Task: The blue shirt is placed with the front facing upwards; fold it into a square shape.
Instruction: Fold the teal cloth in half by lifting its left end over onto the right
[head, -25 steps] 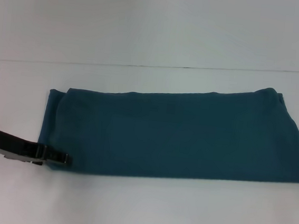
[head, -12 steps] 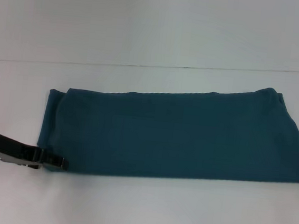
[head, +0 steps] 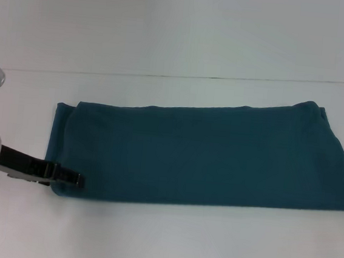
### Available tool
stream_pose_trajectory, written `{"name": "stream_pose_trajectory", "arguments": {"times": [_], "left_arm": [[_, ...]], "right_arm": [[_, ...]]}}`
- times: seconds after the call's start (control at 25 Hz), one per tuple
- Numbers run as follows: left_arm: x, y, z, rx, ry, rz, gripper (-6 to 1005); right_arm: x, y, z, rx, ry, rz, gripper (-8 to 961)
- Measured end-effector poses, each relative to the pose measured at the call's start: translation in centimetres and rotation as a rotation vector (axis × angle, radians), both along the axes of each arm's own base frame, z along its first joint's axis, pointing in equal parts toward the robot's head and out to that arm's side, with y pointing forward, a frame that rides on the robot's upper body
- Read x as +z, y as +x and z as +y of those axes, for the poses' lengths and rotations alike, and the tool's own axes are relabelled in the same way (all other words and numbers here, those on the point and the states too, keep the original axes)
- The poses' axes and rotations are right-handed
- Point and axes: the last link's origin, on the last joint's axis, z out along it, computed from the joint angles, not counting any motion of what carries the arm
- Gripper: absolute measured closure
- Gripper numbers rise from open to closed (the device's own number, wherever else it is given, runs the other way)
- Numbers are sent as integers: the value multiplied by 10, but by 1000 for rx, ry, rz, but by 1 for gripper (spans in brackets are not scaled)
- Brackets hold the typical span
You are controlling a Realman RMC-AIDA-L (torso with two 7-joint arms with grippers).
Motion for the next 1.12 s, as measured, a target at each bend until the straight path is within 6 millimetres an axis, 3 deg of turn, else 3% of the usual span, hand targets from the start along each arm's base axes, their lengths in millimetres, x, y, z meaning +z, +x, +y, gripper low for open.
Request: {"name": "stream_pose_trajectory", "arguments": {"times": [1.12], "left_arm": [[3, -6, 5, 6, 52, 27, 146]], "right_arm": [[0, -3, 4, 9, 2, -1, 146]]}}
